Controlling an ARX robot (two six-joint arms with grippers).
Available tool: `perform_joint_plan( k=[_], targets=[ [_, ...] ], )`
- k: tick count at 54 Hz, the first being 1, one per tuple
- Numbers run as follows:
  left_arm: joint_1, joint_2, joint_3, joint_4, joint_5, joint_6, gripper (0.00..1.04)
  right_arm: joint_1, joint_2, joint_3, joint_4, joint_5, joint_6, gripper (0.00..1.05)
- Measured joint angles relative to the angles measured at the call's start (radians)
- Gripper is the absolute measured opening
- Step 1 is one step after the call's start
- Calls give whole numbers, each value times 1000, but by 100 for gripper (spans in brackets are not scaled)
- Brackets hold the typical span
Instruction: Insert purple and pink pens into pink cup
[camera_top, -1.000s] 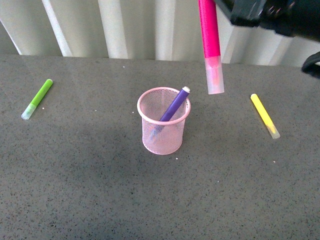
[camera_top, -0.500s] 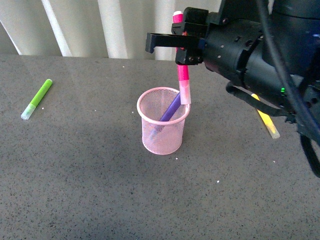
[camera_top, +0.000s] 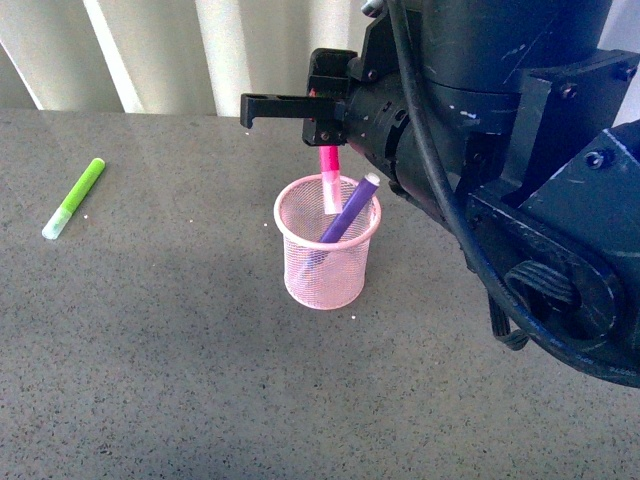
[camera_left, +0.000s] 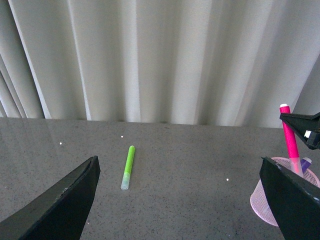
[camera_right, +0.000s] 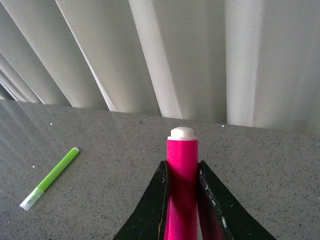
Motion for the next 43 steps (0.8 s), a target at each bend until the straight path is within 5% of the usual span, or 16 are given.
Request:
perform_joint_plan(
  k=[24, 32, 43],
  targets=[
    [0, 0, 0, 0, 0, 0, 98, 22, 29, 7, 3, 2, 4, 11],
    [0, 0, 0, 0, 0, 0, 98, 22, 29, 13, 3, -3, 8, 33],
    [0, 0, 0, 0, 0, 0, 98, 21, 29, 13, 1, -3, 8, 77]
  ],
)
